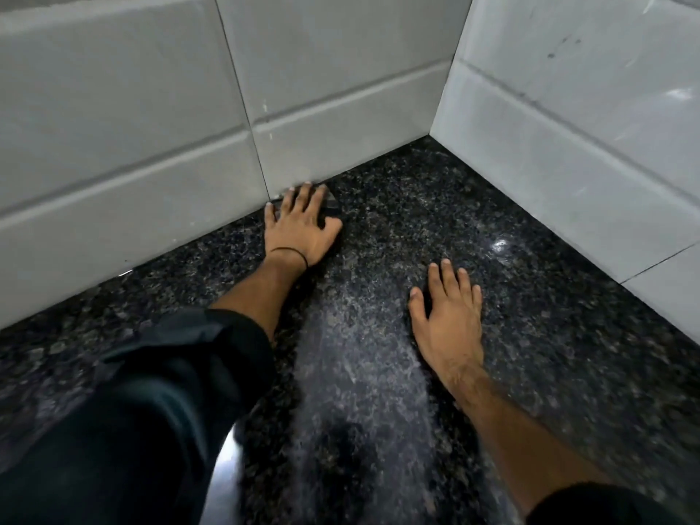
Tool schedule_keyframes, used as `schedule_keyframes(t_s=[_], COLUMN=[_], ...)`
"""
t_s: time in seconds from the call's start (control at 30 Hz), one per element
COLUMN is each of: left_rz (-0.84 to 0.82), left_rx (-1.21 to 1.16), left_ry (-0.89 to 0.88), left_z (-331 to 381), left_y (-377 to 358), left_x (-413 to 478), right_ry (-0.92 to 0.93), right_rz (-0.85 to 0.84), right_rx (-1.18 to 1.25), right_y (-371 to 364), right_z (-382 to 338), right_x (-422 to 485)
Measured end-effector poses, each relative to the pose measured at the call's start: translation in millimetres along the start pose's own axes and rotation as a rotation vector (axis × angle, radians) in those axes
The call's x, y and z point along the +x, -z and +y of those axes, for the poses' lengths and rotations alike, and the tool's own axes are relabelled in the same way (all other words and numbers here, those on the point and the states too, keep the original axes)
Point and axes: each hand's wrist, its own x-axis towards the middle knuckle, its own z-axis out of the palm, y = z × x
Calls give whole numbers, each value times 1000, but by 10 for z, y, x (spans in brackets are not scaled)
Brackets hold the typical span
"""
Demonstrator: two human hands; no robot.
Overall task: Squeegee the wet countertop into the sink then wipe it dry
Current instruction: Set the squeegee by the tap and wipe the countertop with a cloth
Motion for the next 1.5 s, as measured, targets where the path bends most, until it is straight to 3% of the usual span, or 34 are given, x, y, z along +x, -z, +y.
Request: schedule_keyframes(t_s=[0.07, 0.23, 0.37, 0.43, 0.57, 0.7, 0.8, 0.97, 1.1, 1.17, 1.33, 1.4, 1.5], left_rz=[-51, -55, -35, 24, 125, 144, 123, 19, 12, 72, 157, 178, 167], left_rx=[24, 60, 87, 105, 140, 85, 90, 72, 122, 145, 117, 81, 49], left_ry=[-1, -321, -372, -281, 91, 279, 268, 23, -137, -53, 376, 445, 394], left_z=[49, 386, 184, -224, -1200, -1404, -1037, -175, -463, -919, -1992, -1913, -1338], left_y=[-17, -250, -247, -118, 178, 290, 176, -220, -148, 41, 490, 468, 262], left_x=[14, -985, -1533, -1394, -1251, -1576, -2091, -3071, -2849, -2500, -2140, -2242, -2622], right_ry=[7, 6, 9, 18, 29, 110, 217, 268, 329, 324, 308, 300, 298], right_rz=[7, 21, 22, 19, 7, -78, -129, -188, -189, -203, -181, -177, -181], right_rx=[-9, -22, -6, 7, -3, -18, -14, -94, -79, -47, -8, 1, 1], right_y=[-17, -37, -13, -8, 5, 82, 172, 164, 122, 85, 48, 47, 52], right_z=[-5, 0, 6, 8, 7, -85, -193, -276, -415, -403, -378, -386, -389], right_x=[20, 36, 28, 23, 4, -118, -529, -1224, -1174, -1141, -1172, -1162, -1165])
